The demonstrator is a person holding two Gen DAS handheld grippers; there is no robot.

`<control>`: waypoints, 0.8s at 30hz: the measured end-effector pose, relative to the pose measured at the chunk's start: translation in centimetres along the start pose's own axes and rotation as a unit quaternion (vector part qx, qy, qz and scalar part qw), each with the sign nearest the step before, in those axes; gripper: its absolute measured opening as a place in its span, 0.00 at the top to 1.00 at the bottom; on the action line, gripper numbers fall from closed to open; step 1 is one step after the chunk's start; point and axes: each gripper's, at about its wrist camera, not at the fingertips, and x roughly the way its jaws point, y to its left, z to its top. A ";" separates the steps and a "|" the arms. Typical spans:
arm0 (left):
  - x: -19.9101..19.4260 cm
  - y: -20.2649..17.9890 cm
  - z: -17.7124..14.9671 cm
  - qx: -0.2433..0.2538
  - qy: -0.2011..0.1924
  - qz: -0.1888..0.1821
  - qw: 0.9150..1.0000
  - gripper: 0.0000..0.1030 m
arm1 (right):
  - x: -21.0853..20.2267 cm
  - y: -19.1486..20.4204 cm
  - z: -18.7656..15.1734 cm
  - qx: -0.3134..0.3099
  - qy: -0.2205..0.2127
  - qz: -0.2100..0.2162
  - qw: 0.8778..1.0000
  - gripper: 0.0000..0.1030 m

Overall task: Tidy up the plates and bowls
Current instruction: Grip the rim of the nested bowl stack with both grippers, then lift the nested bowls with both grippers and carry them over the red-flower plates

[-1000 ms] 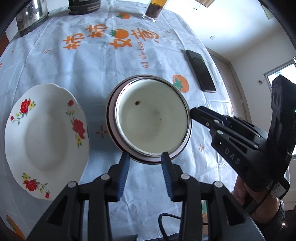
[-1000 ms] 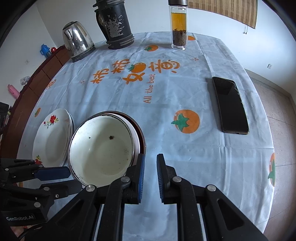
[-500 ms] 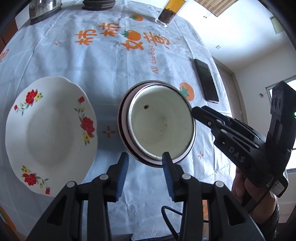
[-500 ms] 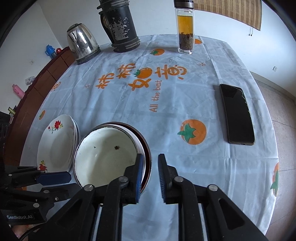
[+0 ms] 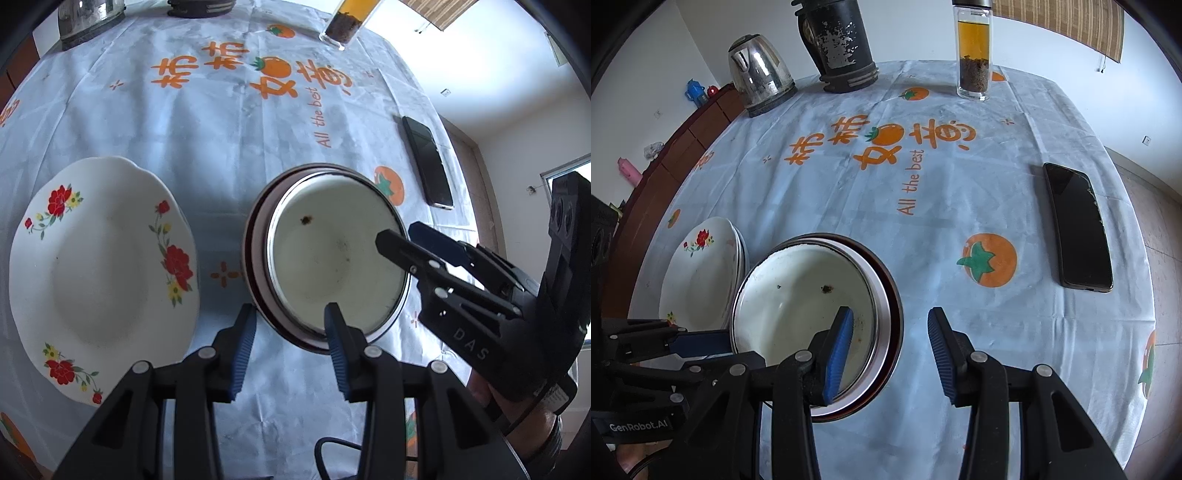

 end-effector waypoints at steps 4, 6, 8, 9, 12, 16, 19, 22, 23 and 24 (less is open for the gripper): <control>0.0 -0.3 0.0 0.011 -0.003 0.009 1.000 0.64 | 0.6 0.3 -0.4 -0.008 0.013 0.001 1.000 0.75; 0.0 -0.4 0.0 0.015 -0.003 0.013 1.000 0.64 | 0.4 0.3 -0.4 -0.007 0.011 0.001 1.000 0.75; -0.1 -0.4 0.0 0.015 -0.001 0.010 1.000 0.64 | 0.2 0.3 -0.5 -0.007 0.011 0.001 1.000 0.75; -0.2 -0.5 0.0 0.017 -0.001 0.009 1.000 0.64 | 0.2 0.3 -0.5 -0.006 0.011 0.001 1.000 0.75; -0.6 -0.8 -0.1 0.024 -0.005 0.009 1.000 0.64 | -0.1 0.3 -0.5 -0.006 0.012 -0.004 1.000 0.75; -1.4 -1.2 -0.3 0.032 -0.008 0.010 0.999 0.64 | -0.5 0.3 -0.5 -0.003 0.013 -0.006 1.000 0.75; -2.1 -1.4 -0.4 0.038 -0.014 0.015 0.999 0.64 | -1.3 0.6 -0.5 -0.007 0.011 -0.007 1.000 0.75; -3.0 -1.4 -0.5 0.042 -0.024 0.018 0.999 0.64 | -2.0 1.0 -0.2 -0.011 0.007 -0.008 1.000 0.75; -3.3 -1.4 -0.5 0.043 -0.027 0.020 0.999 0.64 | -2.2 1.2 -0.1 -0.011 0.005 -0.007 1.000 0.75; -3.6 -1.3 -0.5 0.043 -0.030 0.021 0.998 0.64 | -2.4 1.3 -0.1 -0.011 0.004 -0.006 1.000 0.75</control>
